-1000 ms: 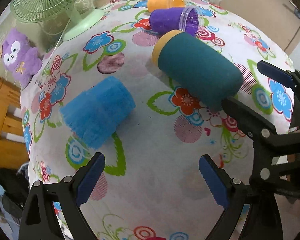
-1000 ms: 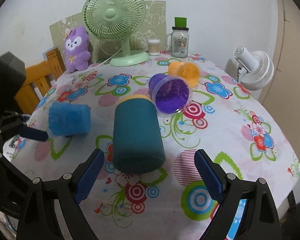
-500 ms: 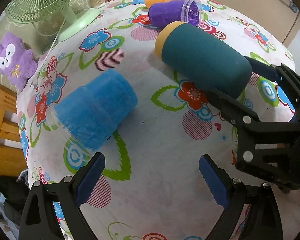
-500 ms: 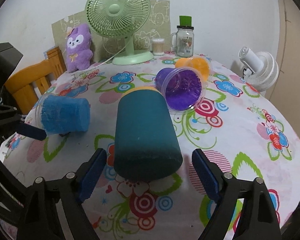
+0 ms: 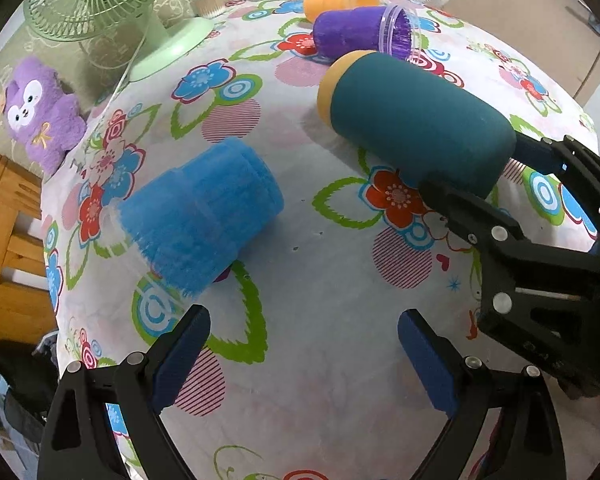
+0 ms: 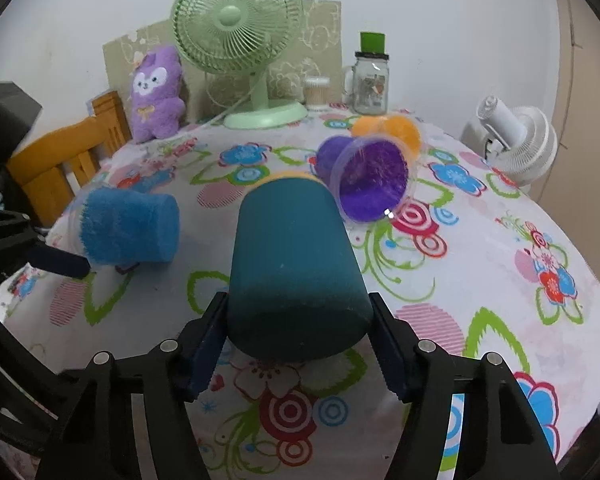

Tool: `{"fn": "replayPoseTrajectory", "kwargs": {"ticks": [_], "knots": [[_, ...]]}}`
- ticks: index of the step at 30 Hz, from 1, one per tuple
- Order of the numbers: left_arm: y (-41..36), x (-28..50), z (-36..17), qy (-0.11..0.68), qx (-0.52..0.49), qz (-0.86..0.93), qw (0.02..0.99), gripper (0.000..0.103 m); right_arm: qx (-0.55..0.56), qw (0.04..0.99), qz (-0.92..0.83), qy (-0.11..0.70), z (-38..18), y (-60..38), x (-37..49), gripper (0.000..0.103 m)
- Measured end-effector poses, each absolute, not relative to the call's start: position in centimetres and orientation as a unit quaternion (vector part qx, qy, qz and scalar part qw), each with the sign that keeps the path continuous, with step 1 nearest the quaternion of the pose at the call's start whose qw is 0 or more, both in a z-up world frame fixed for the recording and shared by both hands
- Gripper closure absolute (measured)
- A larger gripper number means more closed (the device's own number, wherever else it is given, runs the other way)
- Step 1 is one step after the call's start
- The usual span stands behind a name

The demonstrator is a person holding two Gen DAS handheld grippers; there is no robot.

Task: Flip cup upside down
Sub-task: 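Lift the teal cup with the right gripper and rotate it rim-down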

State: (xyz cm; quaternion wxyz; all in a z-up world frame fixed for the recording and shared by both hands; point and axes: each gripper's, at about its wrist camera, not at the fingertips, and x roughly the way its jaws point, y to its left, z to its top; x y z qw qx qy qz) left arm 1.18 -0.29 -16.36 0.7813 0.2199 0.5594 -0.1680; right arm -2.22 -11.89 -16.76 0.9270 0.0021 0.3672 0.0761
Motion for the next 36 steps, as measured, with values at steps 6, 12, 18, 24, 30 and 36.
{"fn": "replayPoseTrajectory", "kwargs": {"ticks": [6, 12, 18, 24, 30, 36], "knots": [[-0.2, 0.9, -15.8, 0.564, 0.213, -0.158, 0.782, 0.007, 0.001, 0.927, 0.080, 0.366, -15.9, -12.1, -2.5, 0.035], [-0.6, 0.7, -15.2, 0.576, 0.204, -0.154, 0.777, 0.007, 0.006, 0.925, 0.079, 0.373, -14.5, -13.0, -2.4, 0.035], [-1.2, 0.6, -14.4, 0.584, 0.193, -0.151, 0.774, 0.007, 0.005, 0.921, 0.081, 0.382, -13.1, -13.9, -2.2, 0.035], [-1.9, 0.7, -13.1, 0.594, 0.174, -0.141, 0.773, 0.007, -0.005, 0.915, 0.091, 0.392, -11.5, -14.6, -1.8, 0.035], [-2.1, 1.0, -11.8, 0.599, 0.151, -0.124, 0.776, 0.007, -0.027, 0.905, 0.112, 0.410, -9.6, -15.1, -0.9, 0.035], [-2.0, 1.4, -10.7, 0.600, 0.107, -0.096, 0.787, 0.007, -0.057, 0.883, 0.141, 0.445, -7.5, -15.8, 0.6, 0.035]]}}
